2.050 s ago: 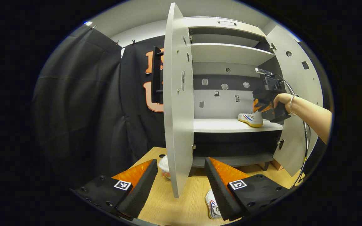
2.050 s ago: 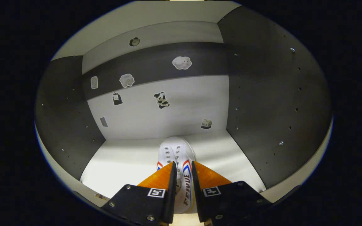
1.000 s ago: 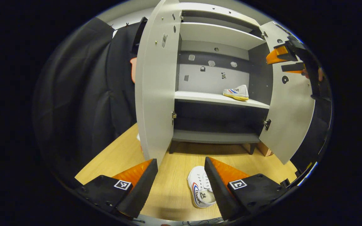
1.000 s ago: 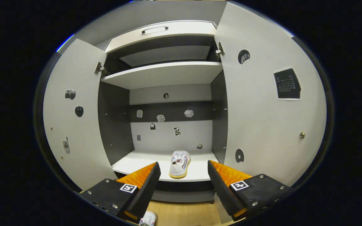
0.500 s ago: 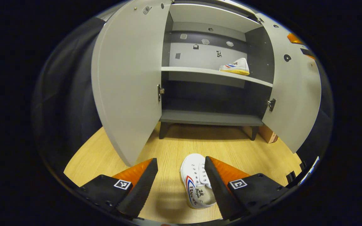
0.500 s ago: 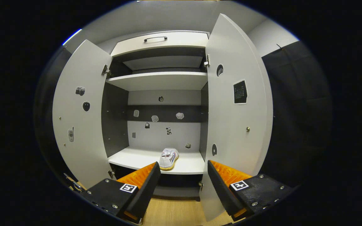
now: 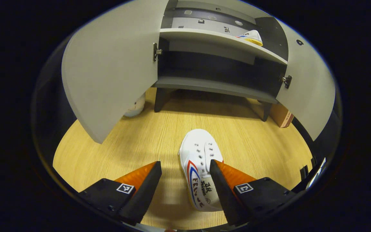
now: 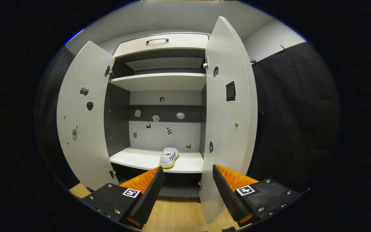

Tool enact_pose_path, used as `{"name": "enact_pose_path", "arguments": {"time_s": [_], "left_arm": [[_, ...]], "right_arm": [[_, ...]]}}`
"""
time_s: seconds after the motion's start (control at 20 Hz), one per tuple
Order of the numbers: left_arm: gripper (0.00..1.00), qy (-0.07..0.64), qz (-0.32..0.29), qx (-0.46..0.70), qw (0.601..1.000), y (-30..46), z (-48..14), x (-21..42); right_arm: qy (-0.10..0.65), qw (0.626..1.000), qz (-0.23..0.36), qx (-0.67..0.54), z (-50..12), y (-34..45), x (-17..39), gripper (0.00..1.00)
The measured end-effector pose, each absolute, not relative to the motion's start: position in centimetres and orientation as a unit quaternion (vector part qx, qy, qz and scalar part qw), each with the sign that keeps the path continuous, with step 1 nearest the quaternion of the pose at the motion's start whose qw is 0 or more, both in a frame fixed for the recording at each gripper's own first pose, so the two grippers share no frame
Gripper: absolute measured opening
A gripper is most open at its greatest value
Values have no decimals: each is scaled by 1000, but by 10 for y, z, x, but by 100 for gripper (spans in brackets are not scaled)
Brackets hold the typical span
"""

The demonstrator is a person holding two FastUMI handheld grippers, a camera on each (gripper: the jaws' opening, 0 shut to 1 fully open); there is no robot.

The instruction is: Grab one shoe with the right hand and put it into the shoe cabinet, grab the other shoe with the left hand and put it into the shoe cabinet; then close the right door with the right hand and the left door with the left hand.

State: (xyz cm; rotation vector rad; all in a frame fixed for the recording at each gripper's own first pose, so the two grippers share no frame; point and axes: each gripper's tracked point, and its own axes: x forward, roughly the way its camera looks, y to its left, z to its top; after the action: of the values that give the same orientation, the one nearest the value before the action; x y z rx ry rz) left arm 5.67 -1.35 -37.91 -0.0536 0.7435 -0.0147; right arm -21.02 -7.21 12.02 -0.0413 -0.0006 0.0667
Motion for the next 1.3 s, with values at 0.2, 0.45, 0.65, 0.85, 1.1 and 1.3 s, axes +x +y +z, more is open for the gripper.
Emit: {"name": "enact_pose_path", "arguments": {"time_s": [0.2,0.45,0.65,0.85,1.1,1.3], "left_arm": [[98,397,-13,-24,917,-17,-397,52],[88,428,-22,-45,903,-24,-410,43],[36,461,-24,-33,887,-31,-412,39],[7,473,-10,-28,881,-25,-404,40],[7,465,-22,-38,884,-19,-386,46],[7,448,-27,-45,892,-7,-353,48]], "right_arm": [[7,999,33,-2,110,-74,-212,93],[18,1000,19,-7,97,-78,-206,93],[19,1000,16,-11,96,-79,-204,93],[10,1000,17,-25,101,-76,-205,93],[4,1000,23,-21,105,-71,-208,93],[0,999,28,-17,106,-67,-211,93]]}}
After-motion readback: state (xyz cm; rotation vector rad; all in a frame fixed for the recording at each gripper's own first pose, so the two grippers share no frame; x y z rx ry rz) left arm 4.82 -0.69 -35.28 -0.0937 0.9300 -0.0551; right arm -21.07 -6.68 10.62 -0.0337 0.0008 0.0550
